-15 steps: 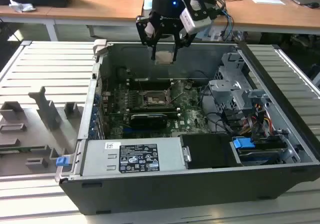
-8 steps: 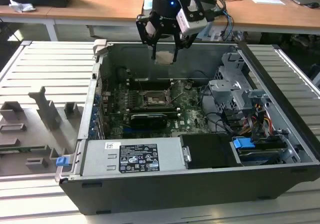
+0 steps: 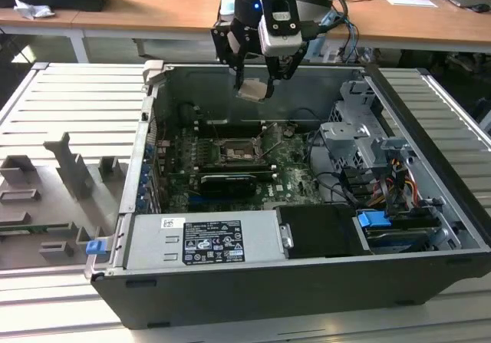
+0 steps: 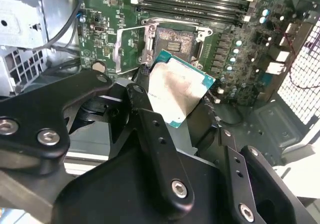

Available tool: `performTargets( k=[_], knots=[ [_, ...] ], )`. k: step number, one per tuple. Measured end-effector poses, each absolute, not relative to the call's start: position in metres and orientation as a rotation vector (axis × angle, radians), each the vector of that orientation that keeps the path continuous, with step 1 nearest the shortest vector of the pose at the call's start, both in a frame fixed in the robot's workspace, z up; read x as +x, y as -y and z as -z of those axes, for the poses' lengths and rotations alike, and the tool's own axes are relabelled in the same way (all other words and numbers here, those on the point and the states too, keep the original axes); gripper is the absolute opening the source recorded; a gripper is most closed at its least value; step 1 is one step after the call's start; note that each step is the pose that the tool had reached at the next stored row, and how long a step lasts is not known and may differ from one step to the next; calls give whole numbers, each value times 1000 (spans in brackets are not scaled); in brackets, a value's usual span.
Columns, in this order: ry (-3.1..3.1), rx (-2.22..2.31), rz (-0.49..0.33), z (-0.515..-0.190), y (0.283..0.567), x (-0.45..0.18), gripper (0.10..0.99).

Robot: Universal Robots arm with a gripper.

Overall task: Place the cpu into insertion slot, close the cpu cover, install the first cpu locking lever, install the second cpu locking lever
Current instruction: 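Place the cpu into insertion slot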

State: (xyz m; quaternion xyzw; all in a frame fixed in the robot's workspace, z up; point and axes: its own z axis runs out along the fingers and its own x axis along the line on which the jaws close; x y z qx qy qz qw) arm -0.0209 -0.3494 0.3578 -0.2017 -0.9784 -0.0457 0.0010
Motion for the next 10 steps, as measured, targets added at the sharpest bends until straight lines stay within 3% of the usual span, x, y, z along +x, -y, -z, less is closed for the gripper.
performTargets(
  k=[10],
  knots=[
    [3035,-802,143,-356,349,-21,541]
  ],
)
